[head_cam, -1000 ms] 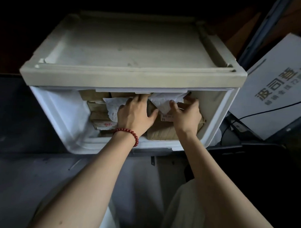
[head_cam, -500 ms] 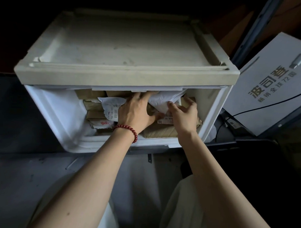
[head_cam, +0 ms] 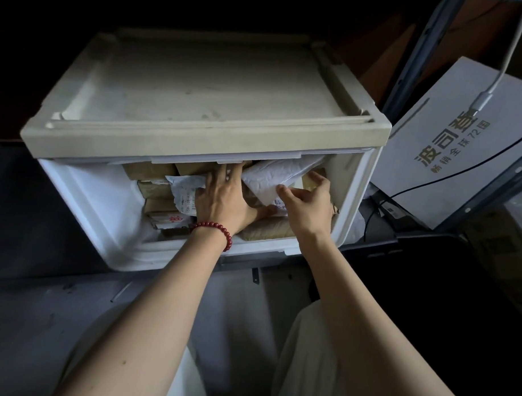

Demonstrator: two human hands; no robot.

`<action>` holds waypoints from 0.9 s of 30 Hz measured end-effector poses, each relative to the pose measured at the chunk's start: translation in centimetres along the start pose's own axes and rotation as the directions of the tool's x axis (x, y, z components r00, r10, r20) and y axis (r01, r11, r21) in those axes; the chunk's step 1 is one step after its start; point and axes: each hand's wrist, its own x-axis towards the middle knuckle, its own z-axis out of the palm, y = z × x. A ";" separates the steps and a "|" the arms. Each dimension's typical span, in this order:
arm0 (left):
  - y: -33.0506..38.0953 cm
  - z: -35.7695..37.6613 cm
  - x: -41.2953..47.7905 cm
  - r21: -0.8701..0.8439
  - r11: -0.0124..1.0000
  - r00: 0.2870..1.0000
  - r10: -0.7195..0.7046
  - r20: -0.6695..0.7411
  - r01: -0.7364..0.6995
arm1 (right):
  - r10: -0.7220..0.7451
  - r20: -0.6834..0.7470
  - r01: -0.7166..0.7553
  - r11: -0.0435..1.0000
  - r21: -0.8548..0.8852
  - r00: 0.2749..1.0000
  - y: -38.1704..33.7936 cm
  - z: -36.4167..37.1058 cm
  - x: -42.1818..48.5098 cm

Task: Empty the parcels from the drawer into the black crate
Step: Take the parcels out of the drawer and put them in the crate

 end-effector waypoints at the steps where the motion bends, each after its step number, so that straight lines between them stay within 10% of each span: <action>1: 0.0 0.0 0.0 -0.004 1.000 1.000 -0.024 -0.015 0.024 | 0.010 0.004 -0.010 1.000 0.026 1.000 -0.1 0.0 -0.2; 8: -0.1 0.1 0.1 0.040 0.998 0.994 -0.052 -0.092 0.056 | -0.031 -0.026 0.033 0.996 0.082 0.999 -0.6 -0.8 -1.4; 17: -1.0 -2.3 -1.9 0.019 0.950 0.931 0.310 -0.192 -0.312 | 0.115 0.042 -0.120 0.980 0.157 0.993 0.9 -1.8 -1.2; 27: -1.9 -5.7 -4.5 -0.105 0.930 0.891 0.300 -0.342 -0.353 | -0.099 0.067 0.105 0.990 -0.097 0.993 0.0 -1.6 -2.4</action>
